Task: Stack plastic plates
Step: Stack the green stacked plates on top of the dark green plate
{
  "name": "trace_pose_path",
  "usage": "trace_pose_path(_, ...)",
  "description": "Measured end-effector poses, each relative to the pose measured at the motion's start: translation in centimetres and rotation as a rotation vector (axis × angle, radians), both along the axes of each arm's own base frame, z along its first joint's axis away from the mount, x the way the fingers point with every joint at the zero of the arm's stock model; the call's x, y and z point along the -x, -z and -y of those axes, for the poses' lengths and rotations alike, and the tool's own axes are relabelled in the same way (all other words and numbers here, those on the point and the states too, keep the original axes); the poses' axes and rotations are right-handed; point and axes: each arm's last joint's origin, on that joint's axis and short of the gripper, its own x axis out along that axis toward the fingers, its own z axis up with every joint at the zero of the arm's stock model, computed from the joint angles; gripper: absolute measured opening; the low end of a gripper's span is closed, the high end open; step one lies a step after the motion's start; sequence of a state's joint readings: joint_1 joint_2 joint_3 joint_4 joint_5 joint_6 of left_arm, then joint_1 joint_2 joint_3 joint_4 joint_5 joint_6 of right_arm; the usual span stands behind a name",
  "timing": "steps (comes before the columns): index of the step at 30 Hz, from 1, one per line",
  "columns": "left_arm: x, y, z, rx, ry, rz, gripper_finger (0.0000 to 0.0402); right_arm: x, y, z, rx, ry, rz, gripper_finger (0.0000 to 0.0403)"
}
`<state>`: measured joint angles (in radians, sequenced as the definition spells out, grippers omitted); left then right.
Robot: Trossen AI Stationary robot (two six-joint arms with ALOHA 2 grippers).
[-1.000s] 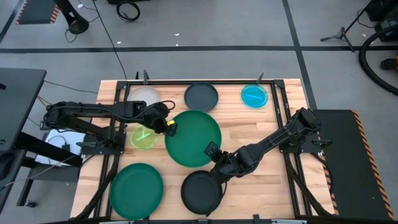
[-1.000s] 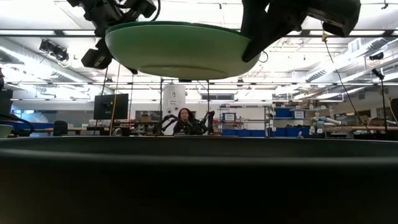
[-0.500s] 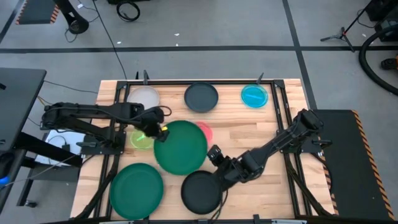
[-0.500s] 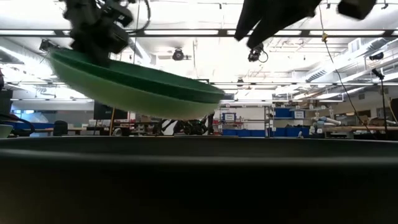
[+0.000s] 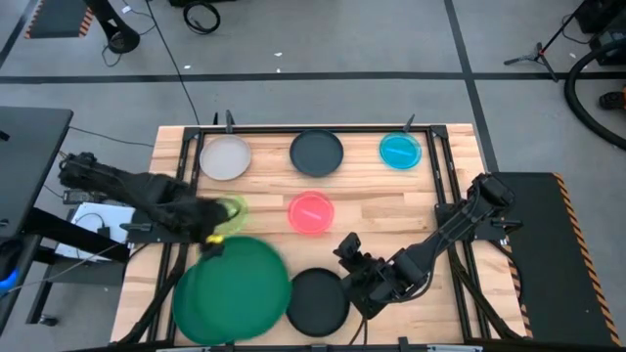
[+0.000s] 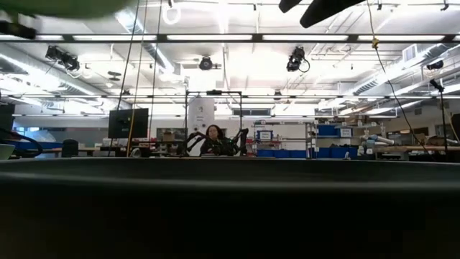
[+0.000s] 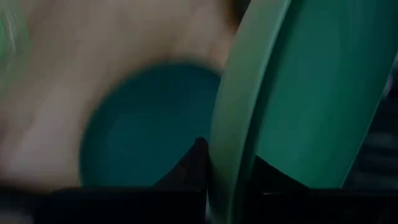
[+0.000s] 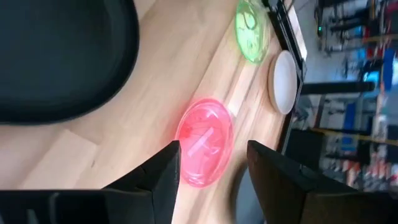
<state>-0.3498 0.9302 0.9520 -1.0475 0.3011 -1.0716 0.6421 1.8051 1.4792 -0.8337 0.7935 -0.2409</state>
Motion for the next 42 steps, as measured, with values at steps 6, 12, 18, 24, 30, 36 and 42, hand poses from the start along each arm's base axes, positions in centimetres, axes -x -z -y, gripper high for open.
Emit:
trace_pose_path(6, 3.2, 0.8, 0.4, -0.179, 0.123, -0.116, 0.0044, -0.6, -0.1, 0.5, -0.077, 0.082, 0.057, 0.0193)
trace_pose_path(12, 3.1, 2.8, 0.3, -0.253, 0.349, -0.085, 0.0044, -1.3, -0.2, 1.3, -0.156, 0.158, 0.115, 0.0192)
trace_pose_path(18, 2.4, 4.0, 0.2, -0.237, 0.496, 0.008, 0.0044, -1.9, -0.1, 2.1, -0.208, 0.182, 0.102, 0.0192)
trace_pose_path(24, 2.1, 4.9, 0.3, -0.263, 0.542, 0.062, 0.0044, -2.7, -0.1, 3.0, -0.220, 0.211, 0.126, 0.0192)
trace_pose_path(30, 1.8, 7.5, 0.5, -0.230, 0.507, 0.053, 0.0044, -3.7, -0.1, 4.4, -0.204, 0.223, 0.128, 0.0192)
trace_pose_path(36, 1.8, 8.9, 0.7, -0.172, 0.532, 0.069, 0.0044, -5.4, -0.4, 5.4, -0.318, 0.133, 0.123, 0.0192)
trace_pose_path(42, 1.7, 9.1, 0.6, -0.208, 0.538, 0.084, 0.0046, -6.0, -0.2, 5.7, -0.384, 0.104, 0.111, 0.0191)
